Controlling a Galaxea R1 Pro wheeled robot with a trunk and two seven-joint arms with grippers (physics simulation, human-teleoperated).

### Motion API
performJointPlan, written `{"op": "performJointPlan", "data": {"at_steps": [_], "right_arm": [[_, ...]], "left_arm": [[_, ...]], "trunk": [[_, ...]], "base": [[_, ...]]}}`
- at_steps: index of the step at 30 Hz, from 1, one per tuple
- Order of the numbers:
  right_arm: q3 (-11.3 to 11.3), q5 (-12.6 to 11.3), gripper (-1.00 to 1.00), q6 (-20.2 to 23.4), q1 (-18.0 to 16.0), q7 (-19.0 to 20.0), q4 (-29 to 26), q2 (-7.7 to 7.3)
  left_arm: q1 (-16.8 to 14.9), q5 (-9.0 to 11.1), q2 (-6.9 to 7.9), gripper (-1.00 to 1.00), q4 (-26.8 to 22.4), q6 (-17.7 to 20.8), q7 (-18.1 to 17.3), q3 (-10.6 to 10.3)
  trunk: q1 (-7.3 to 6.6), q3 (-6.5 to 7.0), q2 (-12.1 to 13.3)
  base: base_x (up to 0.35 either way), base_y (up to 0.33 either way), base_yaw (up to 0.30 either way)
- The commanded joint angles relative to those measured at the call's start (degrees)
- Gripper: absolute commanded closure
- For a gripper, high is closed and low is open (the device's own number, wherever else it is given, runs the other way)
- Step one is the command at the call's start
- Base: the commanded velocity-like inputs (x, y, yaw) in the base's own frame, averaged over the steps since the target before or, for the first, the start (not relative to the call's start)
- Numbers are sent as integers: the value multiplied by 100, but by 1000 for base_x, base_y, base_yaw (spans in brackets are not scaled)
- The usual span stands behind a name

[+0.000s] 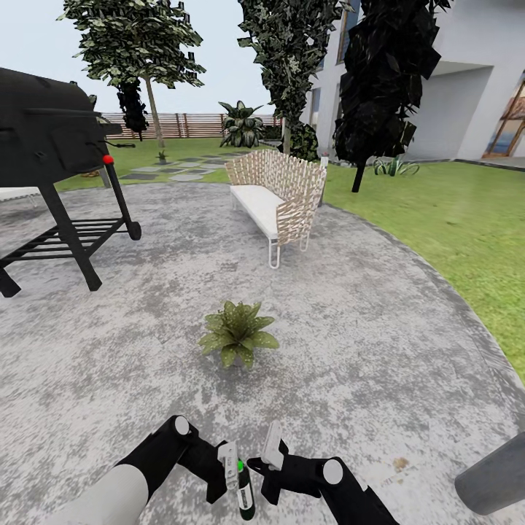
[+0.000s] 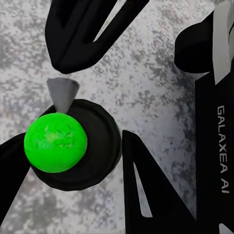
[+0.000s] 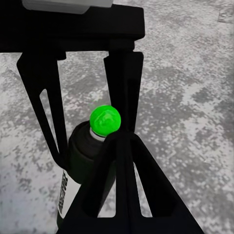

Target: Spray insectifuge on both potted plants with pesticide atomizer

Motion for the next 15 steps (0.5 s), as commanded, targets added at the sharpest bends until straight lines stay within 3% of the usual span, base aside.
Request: {"op": "performJointPlan", "data": {"at_steps": [1,7,10,15], "right_arm": [[-8,59,100,-35,-2,1,-5,2],[-8,59,100,-35,-2,1,-5,2],[-8,59,100,-35,-2,1,-5,2],[-8,59,100,-31,-2,1,-5,2]], "left_arm": [[-1,-41,-1,100,-8,-61,-5,4],[-2,-34,-7,100,-9,-65,-7,4],[-2,88,-2,100,-9,-78,-16,4],[-5,126,-5,100,-17,-97,-192,4]], "trunk": [[-1,-5,-2],[-1,-5,-2],[-1,-5,-2],[-1,-5,-2]], "base": [[0,0,0],[0,0,0],[0,0,0],[0,0,0]]}}
